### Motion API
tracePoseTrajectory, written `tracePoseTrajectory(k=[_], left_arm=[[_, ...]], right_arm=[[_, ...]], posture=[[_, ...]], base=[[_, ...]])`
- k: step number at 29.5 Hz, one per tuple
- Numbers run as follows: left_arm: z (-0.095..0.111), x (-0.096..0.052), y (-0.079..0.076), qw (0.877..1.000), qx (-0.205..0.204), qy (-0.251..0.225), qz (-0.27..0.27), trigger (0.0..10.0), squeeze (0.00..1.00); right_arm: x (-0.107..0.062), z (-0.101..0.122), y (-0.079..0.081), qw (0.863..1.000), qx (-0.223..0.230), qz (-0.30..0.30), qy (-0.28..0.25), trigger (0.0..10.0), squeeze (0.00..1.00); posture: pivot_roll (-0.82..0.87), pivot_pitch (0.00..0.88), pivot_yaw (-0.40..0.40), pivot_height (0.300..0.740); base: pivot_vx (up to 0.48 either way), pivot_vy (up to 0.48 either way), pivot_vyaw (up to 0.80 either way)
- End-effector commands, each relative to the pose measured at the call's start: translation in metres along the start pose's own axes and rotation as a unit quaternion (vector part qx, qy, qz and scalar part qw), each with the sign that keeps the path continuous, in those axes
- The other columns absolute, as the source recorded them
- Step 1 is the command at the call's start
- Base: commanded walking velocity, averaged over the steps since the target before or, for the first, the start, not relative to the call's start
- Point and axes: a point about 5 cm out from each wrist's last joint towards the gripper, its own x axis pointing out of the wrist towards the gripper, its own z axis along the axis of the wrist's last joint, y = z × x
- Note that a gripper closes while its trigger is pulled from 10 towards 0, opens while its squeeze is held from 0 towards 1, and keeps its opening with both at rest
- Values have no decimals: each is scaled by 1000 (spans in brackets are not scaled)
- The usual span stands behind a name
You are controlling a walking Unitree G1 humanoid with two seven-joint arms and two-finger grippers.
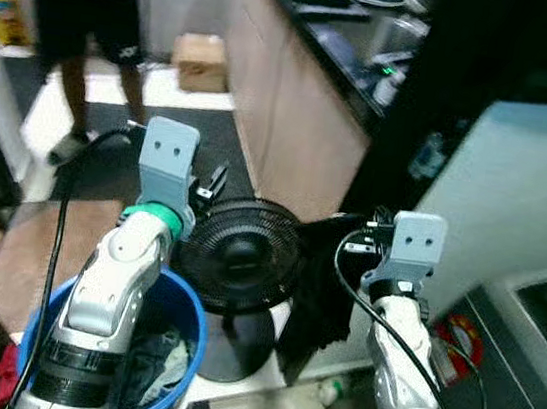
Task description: Clothes washing
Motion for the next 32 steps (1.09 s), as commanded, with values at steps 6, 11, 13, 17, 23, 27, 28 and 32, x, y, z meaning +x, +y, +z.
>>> tracePoseTrajectory(k=[6,11,13,17,23,27,28,32], left_arm=[[71,6,7,990,-7,-135,-35,10000,0],[111,3,3,975,-23,-214,-60,10000,0],[116,3,2,972,-18,-224,-63,10000,0],[123,4,1,970,-11,-234,-64,10000,0],[120,0,-5,971,18,-227,-74,10000,0],[114,-3,-11,972,30,-216,-83,10000,0],[110,-4,-12,974,24,-207,-84,10000,0],[103,-6,-12,978,4,-192,-77,10000,0]], right_arm=[[24,57,-10,993,-8,-17,-114,10000,0],[28,75,-2,989,-5,-5,-148,10000,0],[28,78,0,988,-5,-2,-153,10000,0],[28,84,5,986,-7,7,-164,10000,0],[26,89,7,984,-15,12,-175,10000,0],[24,89,10,983,-32,24,-179,10000,0],[23,87,12,983,-40,32,-178,10000,0],[21,85,15,982,-45,40,-177,10000,0]], posture=[[133,0,18,740],[141,0,14,740],[141,0,14,740],[143,0,14,740],[143,0,14,740],[133,0,13,740],[134,0,8,740],[135,0,4,740]], base=[[0,0,-800],[0,0,-800],[0,0,-800],[0,0,-800],[0,0,-800],[0,0,-800],[0,0,-800],[0,0,-800]])
